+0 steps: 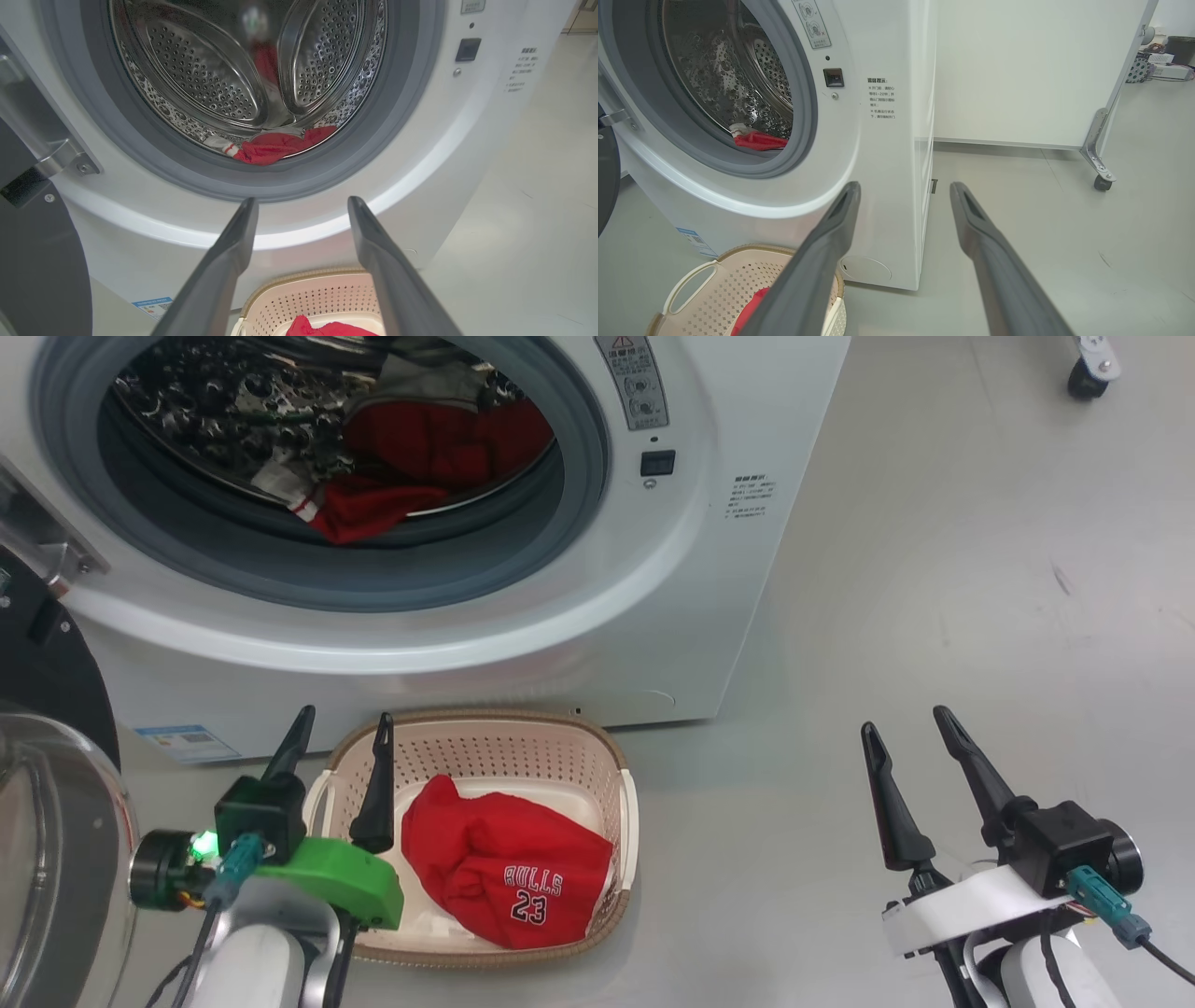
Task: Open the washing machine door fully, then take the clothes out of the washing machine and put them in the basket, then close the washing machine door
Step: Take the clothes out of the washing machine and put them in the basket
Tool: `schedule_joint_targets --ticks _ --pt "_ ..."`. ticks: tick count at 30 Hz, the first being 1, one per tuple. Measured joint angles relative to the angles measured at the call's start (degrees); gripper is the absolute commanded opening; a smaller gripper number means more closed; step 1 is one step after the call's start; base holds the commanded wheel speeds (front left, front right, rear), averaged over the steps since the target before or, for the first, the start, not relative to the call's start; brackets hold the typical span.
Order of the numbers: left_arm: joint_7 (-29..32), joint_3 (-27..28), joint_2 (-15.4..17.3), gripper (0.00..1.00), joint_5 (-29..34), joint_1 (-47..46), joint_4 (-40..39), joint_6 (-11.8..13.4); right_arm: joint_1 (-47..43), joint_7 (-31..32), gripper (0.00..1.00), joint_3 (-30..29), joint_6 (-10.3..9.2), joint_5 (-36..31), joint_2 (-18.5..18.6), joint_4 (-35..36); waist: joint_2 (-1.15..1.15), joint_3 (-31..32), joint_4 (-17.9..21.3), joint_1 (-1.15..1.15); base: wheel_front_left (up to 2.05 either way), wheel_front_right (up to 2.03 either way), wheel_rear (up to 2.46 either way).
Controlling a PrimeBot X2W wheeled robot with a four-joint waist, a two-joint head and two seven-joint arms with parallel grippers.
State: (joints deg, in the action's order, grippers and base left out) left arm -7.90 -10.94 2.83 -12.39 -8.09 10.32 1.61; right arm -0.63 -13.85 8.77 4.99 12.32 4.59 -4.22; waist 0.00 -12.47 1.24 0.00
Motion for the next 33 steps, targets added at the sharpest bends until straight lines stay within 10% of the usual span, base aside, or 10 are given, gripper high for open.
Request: schedule_joint_targets --ticks 15,33 --pt "15.33 0.67 2.46 1.00 -3.19 -23.30 8.96 -5.00 5.93 0.15 1.00 1.60 0.48 0.22 -0.56 1.29 0.00 -11.78 2.73 0.00 0.00 0.00 0.00" --pt "29.77 2.75 13.63 1.00 -0.01 -46.32 16.62 -6.72 11.76 -0.35 1.00 4.41 0.92 3.38 -1.52 -0.63 0.00 -23.29 9.92 0.01 0.00 0.00 0.00"
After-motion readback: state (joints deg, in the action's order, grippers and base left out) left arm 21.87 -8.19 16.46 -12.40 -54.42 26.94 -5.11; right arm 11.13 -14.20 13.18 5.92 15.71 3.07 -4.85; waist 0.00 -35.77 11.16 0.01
